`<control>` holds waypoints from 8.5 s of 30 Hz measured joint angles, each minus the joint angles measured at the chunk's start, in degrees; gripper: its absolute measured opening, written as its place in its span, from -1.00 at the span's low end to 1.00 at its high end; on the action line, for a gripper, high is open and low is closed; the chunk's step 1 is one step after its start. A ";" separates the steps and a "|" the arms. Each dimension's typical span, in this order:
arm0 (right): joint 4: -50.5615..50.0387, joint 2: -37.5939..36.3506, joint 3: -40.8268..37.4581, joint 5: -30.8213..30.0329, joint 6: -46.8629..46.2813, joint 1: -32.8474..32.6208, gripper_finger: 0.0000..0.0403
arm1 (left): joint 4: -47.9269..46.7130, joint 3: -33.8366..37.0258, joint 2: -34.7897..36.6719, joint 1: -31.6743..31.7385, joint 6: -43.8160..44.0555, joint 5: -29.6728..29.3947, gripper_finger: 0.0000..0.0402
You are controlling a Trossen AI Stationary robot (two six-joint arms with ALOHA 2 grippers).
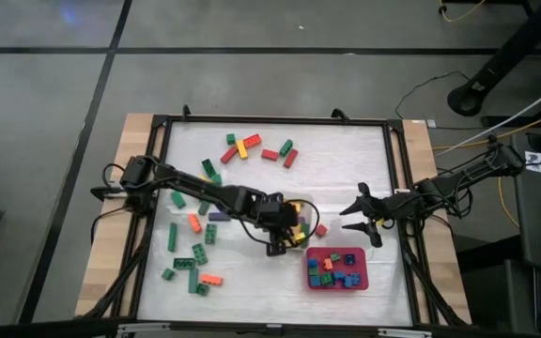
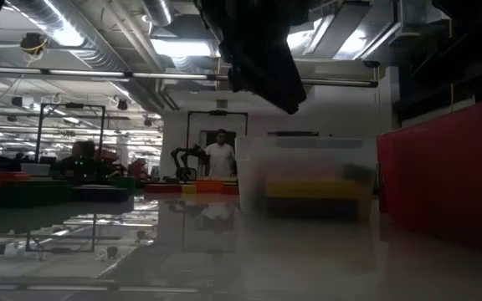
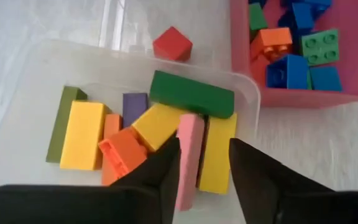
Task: Sort blocks by size
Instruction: Put the pink rectangular block into the transparent bin, then put the purple rectangular block into the transparent bin, then put the green rectangular game piece into the transparent bin
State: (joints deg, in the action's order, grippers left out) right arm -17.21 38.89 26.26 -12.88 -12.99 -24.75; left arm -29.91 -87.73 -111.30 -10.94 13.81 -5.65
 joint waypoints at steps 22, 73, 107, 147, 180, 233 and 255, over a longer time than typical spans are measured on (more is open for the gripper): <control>-1.03 -0.01 0.00 0.02 0.00 0.00 -0.08 | -47.30 13.93 23.63 8.13 29.15 -2.03 -0.26; -1.01 0.00 0.00 0.13 4.37 0.00 -0.08 | -23.60 44.49 28.71 21.23 92.58 -4.44 -0.26; -0.91 -0.02 -0.02 0.04 4.37 0.00 -0.08 | -2.99 49.36 44.93 18.32 73.74 -6.19 -0.60; -0.80 -0.02 -0.02 0.04 5.86 0.00 -0.08 | 54.56 42.50 15.65 11.24 26.09 -2.91 0.04; -0.94 -0.02 -0.04 0.04 5.99 0.00 -0.08 | -12.17 42.56 29.72 36.63 67.16 -11.52 0.05; -0.89 0.13 -0.04 -0.07 6.05 0.02 -0.08 | 58.86 40.38 13.95 7.13 38.57 -2.94 -0.24; -0.34 6.74 -0.04 -0.17 6.04 0.02 -0.08 | 61.66 40.38 16.53 11.04 46.88 21.13 0.03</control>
State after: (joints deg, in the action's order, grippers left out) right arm -17.55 45.64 26.22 -13.06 -6.95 -24.73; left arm 31.75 -47.35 -94.77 0.10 60.69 15.48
